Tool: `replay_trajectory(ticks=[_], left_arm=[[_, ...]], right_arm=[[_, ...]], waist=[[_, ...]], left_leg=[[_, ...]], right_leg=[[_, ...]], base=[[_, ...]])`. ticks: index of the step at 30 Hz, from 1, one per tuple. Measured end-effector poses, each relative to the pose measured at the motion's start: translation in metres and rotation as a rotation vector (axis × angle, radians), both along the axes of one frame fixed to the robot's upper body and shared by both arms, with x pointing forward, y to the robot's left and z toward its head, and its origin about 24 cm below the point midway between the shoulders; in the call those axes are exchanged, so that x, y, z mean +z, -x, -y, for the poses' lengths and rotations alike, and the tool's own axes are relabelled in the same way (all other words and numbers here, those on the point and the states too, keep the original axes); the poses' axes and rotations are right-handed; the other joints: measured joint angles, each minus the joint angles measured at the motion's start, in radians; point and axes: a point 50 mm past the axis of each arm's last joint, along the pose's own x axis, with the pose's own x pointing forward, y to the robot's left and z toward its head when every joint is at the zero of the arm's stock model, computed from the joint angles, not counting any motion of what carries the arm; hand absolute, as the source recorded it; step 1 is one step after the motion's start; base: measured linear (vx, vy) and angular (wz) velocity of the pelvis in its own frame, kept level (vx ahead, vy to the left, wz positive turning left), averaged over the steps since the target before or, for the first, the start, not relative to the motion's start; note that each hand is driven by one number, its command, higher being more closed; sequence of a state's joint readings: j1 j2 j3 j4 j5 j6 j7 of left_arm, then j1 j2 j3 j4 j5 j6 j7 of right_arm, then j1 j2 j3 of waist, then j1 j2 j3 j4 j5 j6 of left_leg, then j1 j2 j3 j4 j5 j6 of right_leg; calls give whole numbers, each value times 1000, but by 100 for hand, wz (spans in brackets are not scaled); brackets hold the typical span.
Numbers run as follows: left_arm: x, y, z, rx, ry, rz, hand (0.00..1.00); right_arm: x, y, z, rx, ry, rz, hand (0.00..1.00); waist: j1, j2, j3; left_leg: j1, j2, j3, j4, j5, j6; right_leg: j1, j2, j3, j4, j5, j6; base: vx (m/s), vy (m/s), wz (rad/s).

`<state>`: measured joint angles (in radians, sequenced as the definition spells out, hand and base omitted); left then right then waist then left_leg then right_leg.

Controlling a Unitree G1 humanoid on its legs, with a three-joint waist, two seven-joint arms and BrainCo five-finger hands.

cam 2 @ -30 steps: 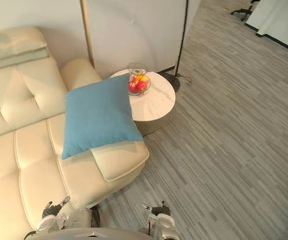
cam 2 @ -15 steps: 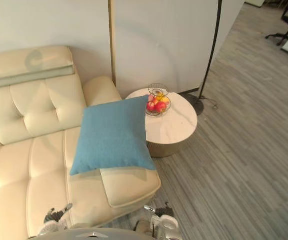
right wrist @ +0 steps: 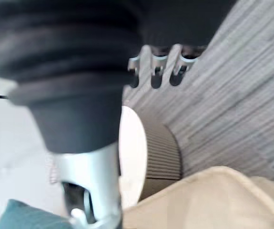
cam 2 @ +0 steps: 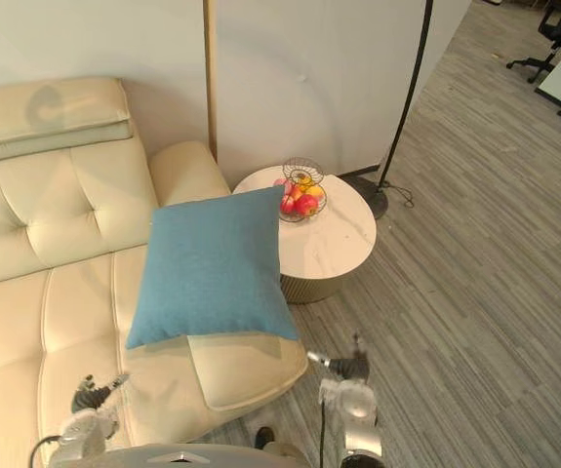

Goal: Pick up cushions and gather them together orderly.

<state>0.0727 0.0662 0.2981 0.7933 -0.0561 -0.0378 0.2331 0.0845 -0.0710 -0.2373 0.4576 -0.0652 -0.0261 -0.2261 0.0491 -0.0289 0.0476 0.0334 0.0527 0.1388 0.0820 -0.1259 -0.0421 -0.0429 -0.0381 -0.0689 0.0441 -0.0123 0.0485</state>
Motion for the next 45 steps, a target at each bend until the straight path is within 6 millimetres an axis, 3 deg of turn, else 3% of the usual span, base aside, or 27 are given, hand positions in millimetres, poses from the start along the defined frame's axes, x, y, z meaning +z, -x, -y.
replay_trajectory(ticks=[4,8,12,14,17,23,27,28,29,31,35,45], left_arm=[[12,-12,-14,-40,-56,51,0],[18,-26,-14,-70,-65,84,0],[37,-64,-9,-128,-83,175,0],[58,-99,-4,-197,-114,257,0],[79,-131,3,-236,-129,333,0],[140,-195,16,-325,-188,498,0],[180,-224,30,-375,-225,596,0],[195,-233,36,-400,-239,633,100],[201,-237,39,-410,-245,646,100],[227,-251,48,-433,-265,704,100],[248,-259,48,-437,-288,743,100],[276,-265,59,-451,-268,849,100]], right_arm=[[12,-16,2,58,53,37,0],[28,-40,-3,130,97,94,0],[59,-78,-14,217,152,201,0],[85,-106,-30,304,187,290,0],[111,-129,-45,364,207,369,0],[158,-162,-79,463,223,507,0],[182,-174,-89,467,237,561,0],[189,-180,-94,470,251,574,0],[193,-182,-95,470,254,578,100],[213,-189,-100,478,257,622,100],[227,-196,-102,461,256,649,100],[241,-189,-102,422,166,743,100]], waist=[[2,3,5],[2,0,20],[2,-9,107],[3,-19,159],[7,-20,213],[15,-24,270],[21,-30,284],[20,-30,304],[19,-30,305],[13,-31,307],[10,-30,325],[13,-30,325]], left_leg=[[-25,-11,-5,0,10,11],[-69,-16,-15,-9,36,13],[-132,-20,-30,-32,85,11],[-222,-18,-32,-9,107,11],[-284,-13,-34,32,110,11],[-420,3,-43,114,110,9],[-493,12,-43,143,113,5],[-498,14,-43,146,114,3],[-507,15,-43,145,115,2],[-550,17,-43,142,126,0],[-564,29,-44,139,140,-9],[-549,31,-56,59,187,-22]], right_leg=[[4,-7,0,-56,40,1],[-35,-8,-2,-76,70,-3],[-97,-9,-5,-91,114,-10],[-177,-9,-2,-86,147,-15],[-232,-9,0,-57,157,-19],[-355,-9,0,7,161,-22],[-417,-7,0,13,176,-30],[-420,-6,0,12,180,-31],[-428,-5,0,13,182,-32],[-470,-3,0,8,194,-34],[-481,6,-4,2,203,-39],[-479,13,-21,-35,221,-52]], base=[[-50,37,3],[-81,-1,3],[-165,-32,6],[-192,-48,2],[-156,-34,1],[-131,-49,3],[-85,-29,0],[-50,-35,-3],[-50,-34,-2],[-51,-38,0],[1,-46,1],[11,-44,5]])
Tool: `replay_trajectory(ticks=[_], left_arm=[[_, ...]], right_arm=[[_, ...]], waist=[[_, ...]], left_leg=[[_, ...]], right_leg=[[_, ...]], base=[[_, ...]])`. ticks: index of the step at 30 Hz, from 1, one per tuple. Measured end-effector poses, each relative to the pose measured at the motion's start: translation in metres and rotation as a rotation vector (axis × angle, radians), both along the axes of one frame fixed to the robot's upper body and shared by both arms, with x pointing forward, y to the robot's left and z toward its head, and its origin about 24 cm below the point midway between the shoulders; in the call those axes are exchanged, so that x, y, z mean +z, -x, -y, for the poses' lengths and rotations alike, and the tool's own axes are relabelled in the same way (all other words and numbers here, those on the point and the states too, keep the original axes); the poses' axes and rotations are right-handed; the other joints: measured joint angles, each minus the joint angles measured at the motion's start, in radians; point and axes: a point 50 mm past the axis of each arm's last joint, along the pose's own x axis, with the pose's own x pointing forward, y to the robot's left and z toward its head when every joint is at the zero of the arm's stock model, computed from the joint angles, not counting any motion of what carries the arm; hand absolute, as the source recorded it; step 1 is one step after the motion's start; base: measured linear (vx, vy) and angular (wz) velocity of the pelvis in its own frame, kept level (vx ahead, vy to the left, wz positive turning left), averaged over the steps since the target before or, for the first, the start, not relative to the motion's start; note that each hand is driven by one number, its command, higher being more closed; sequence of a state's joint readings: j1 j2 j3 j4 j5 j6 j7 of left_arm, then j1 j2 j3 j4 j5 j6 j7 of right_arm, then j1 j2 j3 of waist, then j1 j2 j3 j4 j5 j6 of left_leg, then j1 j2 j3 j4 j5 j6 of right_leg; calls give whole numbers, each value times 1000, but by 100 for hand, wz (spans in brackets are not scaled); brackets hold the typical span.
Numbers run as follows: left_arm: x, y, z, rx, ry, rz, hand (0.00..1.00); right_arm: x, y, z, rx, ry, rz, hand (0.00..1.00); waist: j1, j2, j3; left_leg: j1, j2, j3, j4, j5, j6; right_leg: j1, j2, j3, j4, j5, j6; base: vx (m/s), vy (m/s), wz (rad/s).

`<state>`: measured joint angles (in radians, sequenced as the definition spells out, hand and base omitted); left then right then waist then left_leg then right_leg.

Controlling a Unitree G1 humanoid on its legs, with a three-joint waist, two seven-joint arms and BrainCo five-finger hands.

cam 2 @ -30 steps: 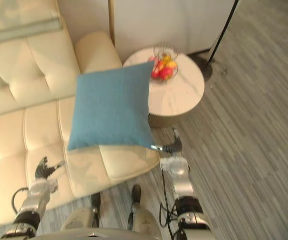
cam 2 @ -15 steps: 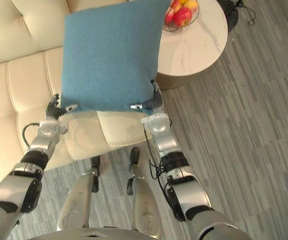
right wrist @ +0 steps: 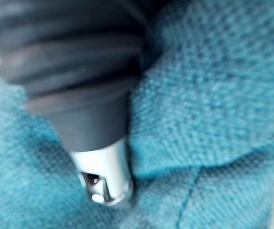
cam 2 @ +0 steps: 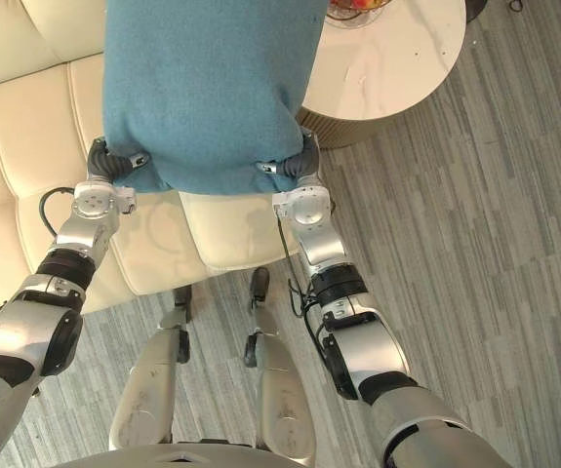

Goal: Pick up cushions and gather them together orderly.

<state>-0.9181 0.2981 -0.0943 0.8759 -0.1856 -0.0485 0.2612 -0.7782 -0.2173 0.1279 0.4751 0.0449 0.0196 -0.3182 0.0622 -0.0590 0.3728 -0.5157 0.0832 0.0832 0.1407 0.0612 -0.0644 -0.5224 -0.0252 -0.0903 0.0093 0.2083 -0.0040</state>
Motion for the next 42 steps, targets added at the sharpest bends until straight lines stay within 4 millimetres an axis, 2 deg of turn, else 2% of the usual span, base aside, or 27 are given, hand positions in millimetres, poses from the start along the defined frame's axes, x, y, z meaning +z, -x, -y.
replay_trajectory(ticks=[2,5,6,10,14,15,19,21,22,24,26,31,33,34,37,38,39,40,41,42], left_arm=[[4,3,5,-19,7,40,100],[-5,14,7,-31,20,60,100],[-15,22,10,-43,35,60,100],[-40,42,16,-61,81,38,100],[-84,85,22,-50,175,-28,100],[-95,96,23,-42,195,-53,100],[-118,129,25,-31,220,-111,100],[-124,143,27,-33,240,-126,100],[-126,154,29,-34,249,-125,100],[-128,162,28,-25,253,-130,100],[-131,177,27,-6,269,-141,100],[-124,195,23,22,294,-114,100],[-120,202,21,22,295,-97,100],[-117,204,22,20,297,-89,100],[-115,203,24,11,303,-78,100],[-113,202,25,7,307,-70,100],[-113,201,26,5,311,-67,100],[-113,200,31,-13,322,-67,100],[-113,200,32,-21,323,-70,100],[-118,200,40,-47,337,-91,100]], right_arm=[[-5,12,5,-3,-60,32,100],[-27,29,6,-17,-120,11,100],[-42,40,7,-26,-147,-16,100],[-68,65,11,-41,-181,-62,100],[-98,95,15,-37,-195,-140,100],[-105,101,17,-30,-184,-166,100],[-122,119,19,-12,-132,-230,100],[-128,129,21,-8,-111,-252,100],[-128,137,21,1,-108,-253,100],[-130,142,21,6,-109,-262,100],[-136,152,16,34,-110,-289,100],[-134,168,10,74,-91,-292,100],[-127,173,8,80,-97,-266,100],[-122,174,9,80,-99,-247,100],[-119,173,11,73,-92,-235,100],[-117,170,12,65,-88,-218,100],[-115,168,12,61,-87,-212,100],[-116,165,16,44,-85,-212,100],[-117,164,18,33,-83,-215,100],[-123,164,27,4,-69,-238,100]], waist=[[4,0,0],[4,1,0],[6,1,-1],[9,1,-2],[0,4,-8],[-5,5,-23],[-10,13,-78],[-10,27,-115],[-9,45,-135],[-9,54,-160],[-6,74,-207],[-2,91,-236],[3,92,-238],[2,95,-242],[-10,103,-278],[-7,108,-290],[-7,110,-291],[-12,110,-292],[-13,111,-293],[-27,134,-320]], left_leg=[[21,-1,0,-22,8,-2],[68,-3,0,-43,10,-2],[96,-4,1,-59,9,-2],[143,-8,1,-87,9,-3],[238,-17,-1,-123,2,-3],[256,-18,-2,-129,-2,-1],[312,-20,-5,-144,-12,1],[340,-21,-11,-166,-12,2],[365,-22,-18,-176,-12,2],[375,-23,-21,-184,-12,2],[402,-21,-33,-194,-12,2],[434,-17,-63,-185,-21,1],[425,-18,-92,-140,-41,2],[406,-17,-100,-102,-75,8],[348,48,99,-17,-123,28],[323,90,236,52,-141,58],[315,103,283,84,-150,75],[303,128,342,161,-172,109],[307,139,360,184,-177,116],[310,184,404,187,-179,110]], right_leg=[[11,0,0,-4,0,0],[59,0,0,-24,-2,0],[81,0,0,-27,-10,1],[116,-1,0,-27,-27,5],[196,1,0,-28,-56,10],[211,6,1,-30,-64,12],[272,6,1,-49,-73,16],[295,7,-5,-55,-81,20],[320,5,-11,-56,-90,24],[328,5,-14,-56,-94,24],[357,5,-31,-56,-106,24],[419,-6,-81,-37,-137,24],[421,-18,-116,26,-176,25],[421,-33,-153,69,-201,26],[405,-76,-236,123,-223,26],[384,-110,-256,151,-230,32],[379,-126,-261,161,-231,33],[376,-171,-281,184,-232,45],[376,-189,-286,195,-234,56],[377,-223,-312,221,-238,94]], base=[[43,-33,0],[77,-9,1],[87,2,2],[73,5,2],[104,17,-1],[86,4,0],[80,6,2],[59,7,10],[58,14,13],[45,12,12],[46,9,17],[-1,18,30],[-24,11,58],[-53,20,82],[-55,67,83],[-61,177,64],[-73,266,64],[-57,227,46],[-73,333,73],[-59,356,83]])
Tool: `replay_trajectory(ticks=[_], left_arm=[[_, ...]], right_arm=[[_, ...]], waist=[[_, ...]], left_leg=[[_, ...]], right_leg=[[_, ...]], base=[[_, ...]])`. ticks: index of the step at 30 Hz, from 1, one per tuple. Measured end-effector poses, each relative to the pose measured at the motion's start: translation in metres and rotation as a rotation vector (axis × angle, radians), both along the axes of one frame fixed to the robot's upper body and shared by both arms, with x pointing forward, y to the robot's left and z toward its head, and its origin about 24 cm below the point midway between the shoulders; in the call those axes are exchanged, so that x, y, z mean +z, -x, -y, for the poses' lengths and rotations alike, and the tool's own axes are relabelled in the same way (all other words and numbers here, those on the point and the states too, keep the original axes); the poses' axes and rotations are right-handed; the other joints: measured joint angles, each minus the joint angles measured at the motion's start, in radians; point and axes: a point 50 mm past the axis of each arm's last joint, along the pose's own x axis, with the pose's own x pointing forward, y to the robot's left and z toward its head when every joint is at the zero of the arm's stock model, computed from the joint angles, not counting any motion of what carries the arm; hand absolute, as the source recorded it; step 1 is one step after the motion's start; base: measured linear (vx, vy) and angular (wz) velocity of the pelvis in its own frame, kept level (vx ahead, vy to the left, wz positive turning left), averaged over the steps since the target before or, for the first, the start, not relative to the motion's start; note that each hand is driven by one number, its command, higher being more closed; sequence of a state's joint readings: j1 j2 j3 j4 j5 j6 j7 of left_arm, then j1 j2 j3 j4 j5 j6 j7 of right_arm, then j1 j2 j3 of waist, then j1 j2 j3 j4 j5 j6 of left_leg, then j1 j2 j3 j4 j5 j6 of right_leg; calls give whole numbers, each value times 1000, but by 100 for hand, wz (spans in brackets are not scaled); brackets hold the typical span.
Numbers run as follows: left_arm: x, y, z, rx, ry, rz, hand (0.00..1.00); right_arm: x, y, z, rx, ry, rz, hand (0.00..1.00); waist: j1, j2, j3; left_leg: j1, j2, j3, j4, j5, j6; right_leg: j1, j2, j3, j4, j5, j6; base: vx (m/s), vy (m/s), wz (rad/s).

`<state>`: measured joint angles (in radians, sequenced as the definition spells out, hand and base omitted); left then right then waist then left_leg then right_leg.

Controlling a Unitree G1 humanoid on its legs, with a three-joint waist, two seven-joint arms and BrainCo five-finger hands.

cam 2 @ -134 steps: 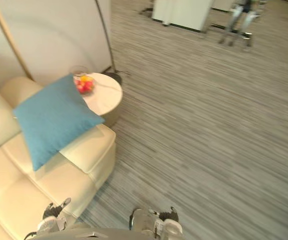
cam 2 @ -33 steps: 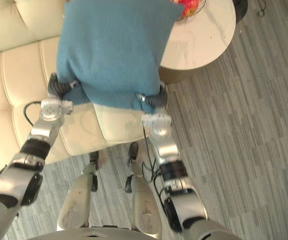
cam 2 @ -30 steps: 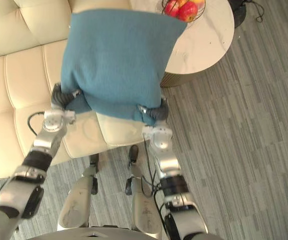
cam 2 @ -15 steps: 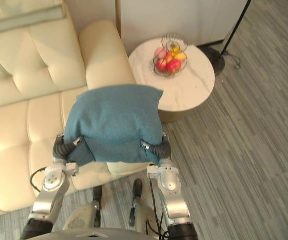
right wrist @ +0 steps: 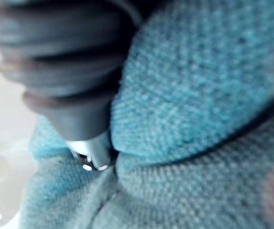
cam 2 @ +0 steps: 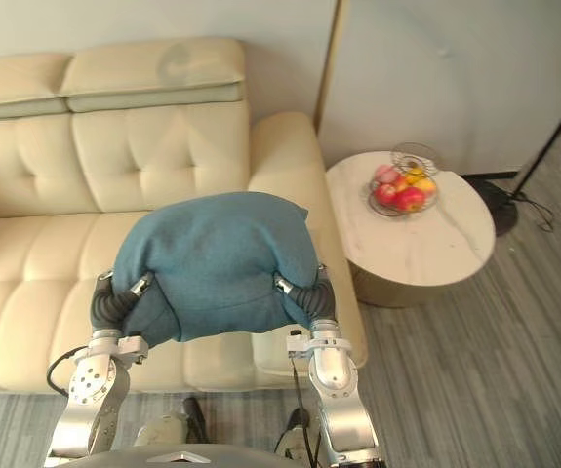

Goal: Pick up cushions and gather them together orderly.

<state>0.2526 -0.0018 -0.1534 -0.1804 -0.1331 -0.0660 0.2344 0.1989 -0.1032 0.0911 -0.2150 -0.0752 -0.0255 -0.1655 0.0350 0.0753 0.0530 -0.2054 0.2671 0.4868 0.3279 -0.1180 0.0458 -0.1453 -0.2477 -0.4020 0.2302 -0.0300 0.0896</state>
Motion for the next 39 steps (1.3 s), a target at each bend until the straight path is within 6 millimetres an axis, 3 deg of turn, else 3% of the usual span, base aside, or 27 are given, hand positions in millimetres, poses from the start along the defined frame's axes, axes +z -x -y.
replay_trajectory(ticks=[1,2,3,6,10,12,13,15,17,18,19,20,21,22,25,28,30,31,32,34,36,37,38,39], left_arm=[[-3,-3,6,-24,4,-10,100],[-8,-4,7,-44,-9,-32,100],[-14,-7,6,-61,-30,-53,100],[-24,-10,6,-70,-43,-96,100],[-31,-8,7,-111,-57,-129,100],[-32,-8,4,-116,-68,-133,100],[-32,-8,0,-109,-80,-134,100],[-32,-8,-4,-99,-87,-139,100],[-32,-8,-4,-106,-87,-138,100],[-32,-9,-3,-119,-87,-135,100],[-32,-9,-2,-122,-87,-135,100],[-28,-11,-3,-127,-102,-120,100],[-27,-12,1,-136,-90,-116,100],[-27,-12,4,-141,-89,-119,100],[-25,-10,9,-173,-98,-115,100],[-18,-4,13,-193,-87,-86,100],[-17,-4,12,-190,-85,-84,100],[-17,-4,13,-189,-82,-81,100],[-16,-4,13,-191,-82,-80,100],[-16,-5,14,-195,-75,-76,100],[-15,-5,16,-193,-65,-71,100],[-14,-5,17,-194,-58,-67,100],[-14,-5,18,-195,-52,-66,100],[-16,-5,17,-196,-60,-76,100]], right_arm=[[-6,-2,5,-23,8,-23,100],[-17,-4,7,-41,12,-71,100],[-31,-5,7,-50,3,-127,100],[-45,-5,9,-73,-8,-191,100],[-62,-3,9,-79,-4,-277,100],[-65,-5,6,-69,-2,-293,100],[-66,-8,1,-54,-5,-300,100],[-66,-8,-3,-49,-20,-299,100],[-66,-8,-3,-49,-20,-296,100],[-64,-9,-1,-48,-13,-290,100],[-63,-10,-1,-48,-13,-288,100],[-61,-10,-1,-50,-20,-277,100],[-60,-8,4,-60,-11,-272,100],[-61,-6,5,-62,-11,-280,100],[-63,12,10,-87,-27,-295,100],[-53,27,13,-101,-31,-265,100],[-42,26,14,-97,-25,-221,100],[-34,25,16,-95,-13,-185,100],[-32,25,17,-98,-20,-174,100],[-28,24,18,-105,-31,-155,100],[-28,24,18,-108,-37,-155,100],[-28,25,20,-115,-37,-156,100],[-28,26,20,-116,-34,-158,100],[-35,27,19,-123,-48,-187,100]], waist=[[-19,2,-13],[-29,-20,-27],[-38,-38,-45],[-34,-48,-44],[-20,-61,-25],[-17,-82,3],[-21,-98,33],[-34,-108,60],[-42,-108,63],[-44,-108,63],[-48,-108,63],[-70,-140,71],[-73,-98,89],[-60,-83,103],[-69,-80,99],[-54,-56,92],[-50,-51,89],[-42,-51,88],[-37,-51,88],[-31,-51,88],[-15,-53,88],[-5,-46,84],[-1,-33,77],[-5,-54,72]], left_leg=[[-11,-26,10,-4,8,-59],[-8,-75,14,-45,8,-54],[-17,-110,12,-72,25,-47],[-43,-145,-16,-32,28,-19],[-51,-181,-28,43,-23,21],[-35,-199,-15,53,-53,26],[-19,-208,-13,51,-63,40],[-21,-216,-53,31,-63,48],[-21,-240,-81,-26,-60,49],[-18,-262,-85,-90,-60,48],[-15,-272,-87,-119,-60,48],[-28,-325,-93,-59,-65,54],[-27,-284,-127,69,-73,50],[7,-286,-171,53,-111,40],[26,-314,-234,20,-116,50],[-20,-200,-184,216,-176,-21],[-82,-140,-164,405,-154,-55],[-140,-98,-155,517,-147,-45],[-147,-84,-158,529,-157,-40],[-161,-25,-197,491,-194,-59],[-161,-8,-254,381,-193,-70],[-154,-15,-318,229,-157,-90],[-130,-13,-356,106,-54,-133],[-120,-41,-333,103,0,-155]], right_leg=[[0,-30,-17,12,-1,21],[2,-64,-20,-14,16,3],[31,-68,-21,-90,54,8],[68,-86,-49,-126,115,33],[-10,-178,-6,90,115,33],[-58,-218,27,190,118,8],[-89,-219,68,262,78,-57],[-127,-74,192,347,-85,-15],[-149,43,224,333,-145,-7],[-174,106,216,295,-154,-24],[-182,120,206,269,-152,-27],[-184,112,186,170,-126,-94],[-171,131,166,196,-123,-96],[-177,137,182,249,-143,-96],[-155,129,168,254,-180,-111],[-76,172,104,204,-182,-111],[-45,192,116,183,-182,-112],[-25,190,140,161,-181,-112],[-23,189,151,159,-181,-112],[3,181,205,129,-174,-99],[14,165,259,102,-156,-70],[8,150,298,88,-147,-40],[2,147,323,84,-147,-6],[4,122,352,68,-140,22]], base=[[-63,443,94],[-10,403,96],[22,298,71],[26,216,50],[-34,217,15],[-106,184,-14],[-149,103,-1],[-140,25,19],[-65,-11,33],[-21,-9,37],[42,-7,59],[47,-20,60],[80,10,44],[44,19,15],[140,3,61],[219,-79,27],[235,7,-27],[187,94,-37],[168,121,-51],[172,173,-61],[146,311,-74],[104,387,-78],[139,497,-73],[146,403,-40]])
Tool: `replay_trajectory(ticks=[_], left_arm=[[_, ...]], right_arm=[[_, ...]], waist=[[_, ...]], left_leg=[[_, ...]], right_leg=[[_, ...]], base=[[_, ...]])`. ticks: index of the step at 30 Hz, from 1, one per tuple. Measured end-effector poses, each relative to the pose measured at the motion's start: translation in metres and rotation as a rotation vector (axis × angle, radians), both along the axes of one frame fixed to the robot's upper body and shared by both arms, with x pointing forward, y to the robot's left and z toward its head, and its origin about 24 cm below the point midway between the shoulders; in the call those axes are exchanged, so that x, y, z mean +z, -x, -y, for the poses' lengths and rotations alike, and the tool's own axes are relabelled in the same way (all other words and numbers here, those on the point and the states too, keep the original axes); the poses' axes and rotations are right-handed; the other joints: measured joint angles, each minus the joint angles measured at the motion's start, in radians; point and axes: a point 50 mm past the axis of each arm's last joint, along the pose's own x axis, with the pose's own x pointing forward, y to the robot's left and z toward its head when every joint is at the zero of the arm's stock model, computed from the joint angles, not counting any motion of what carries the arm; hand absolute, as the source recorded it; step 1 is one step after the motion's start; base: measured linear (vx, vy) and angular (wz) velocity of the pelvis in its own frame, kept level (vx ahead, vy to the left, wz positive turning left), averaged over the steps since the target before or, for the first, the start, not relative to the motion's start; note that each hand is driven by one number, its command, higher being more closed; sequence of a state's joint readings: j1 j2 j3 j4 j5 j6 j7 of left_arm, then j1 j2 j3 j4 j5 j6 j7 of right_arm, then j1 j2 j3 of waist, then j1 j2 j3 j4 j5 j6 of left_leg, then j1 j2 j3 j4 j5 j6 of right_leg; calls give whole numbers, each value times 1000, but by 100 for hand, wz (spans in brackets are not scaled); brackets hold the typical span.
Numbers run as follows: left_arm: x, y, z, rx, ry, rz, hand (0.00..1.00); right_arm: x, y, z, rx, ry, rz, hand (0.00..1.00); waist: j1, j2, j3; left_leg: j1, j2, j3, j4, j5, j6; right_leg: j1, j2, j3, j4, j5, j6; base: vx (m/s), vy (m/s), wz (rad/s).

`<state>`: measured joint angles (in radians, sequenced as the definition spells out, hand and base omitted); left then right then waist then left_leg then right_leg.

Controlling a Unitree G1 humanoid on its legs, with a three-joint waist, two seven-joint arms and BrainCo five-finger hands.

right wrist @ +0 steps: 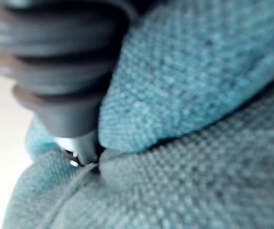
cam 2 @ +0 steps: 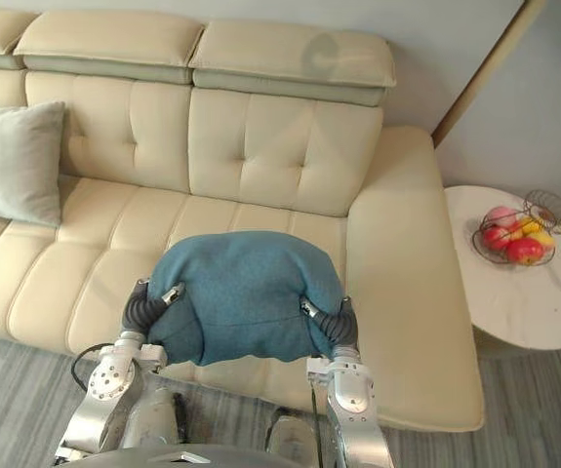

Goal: Pick up cushions and gather them together orderly.

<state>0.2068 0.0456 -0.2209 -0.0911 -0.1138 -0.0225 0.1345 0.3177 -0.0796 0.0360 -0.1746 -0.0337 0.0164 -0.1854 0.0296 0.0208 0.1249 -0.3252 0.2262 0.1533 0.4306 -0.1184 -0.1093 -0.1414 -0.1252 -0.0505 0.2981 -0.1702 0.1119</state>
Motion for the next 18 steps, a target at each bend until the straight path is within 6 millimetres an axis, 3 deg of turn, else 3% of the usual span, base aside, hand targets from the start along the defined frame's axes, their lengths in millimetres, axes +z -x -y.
replay_trajectory(ticks=[4,9,11,16,18], left_arm=[[-2,2,-9,-1,-46,-9,100],[-5,4,-15,9,-62,-19,100],[-4,3,-15,9,-70,-15,100],[-2,0,-16,21,-104,-3,100],[2,-10,-17,57,-111,21,100]], right_arm=[[-6,6,-11,-7,-59,-25,100],[-4,3,-16,12,-61,-14,100],[-3,0,-16,15,-48,-5,100],[0,-6,-16,23,-18,10,100],[3,-19,-21,35,-11,32,100]], waist=[[15,-37,-9],[45,-72,-13],[24,-83,-14],[14,-84,-14],[22,-81,-14]], left_leg=[[7,-22,99,40,-35,55],[32,-2,256,59,-109,48],[28,0,284,53,-112,51],[-10,-14,253,37,-94,37],[-48,-9,241,40,-73,49]], right_leg=[[-9,-38,54,-94,127,25],[-81,-47,146,-129,149,28],[-118,-45,178,-136,157,31],[-168,-39,174,-138,166,24],[-187,-33,166,-157,201,43]], base=[[93,352,-53],[-74,110,-100],[-116,10,-68],[-15,-15,-13],[40,-48,5]])
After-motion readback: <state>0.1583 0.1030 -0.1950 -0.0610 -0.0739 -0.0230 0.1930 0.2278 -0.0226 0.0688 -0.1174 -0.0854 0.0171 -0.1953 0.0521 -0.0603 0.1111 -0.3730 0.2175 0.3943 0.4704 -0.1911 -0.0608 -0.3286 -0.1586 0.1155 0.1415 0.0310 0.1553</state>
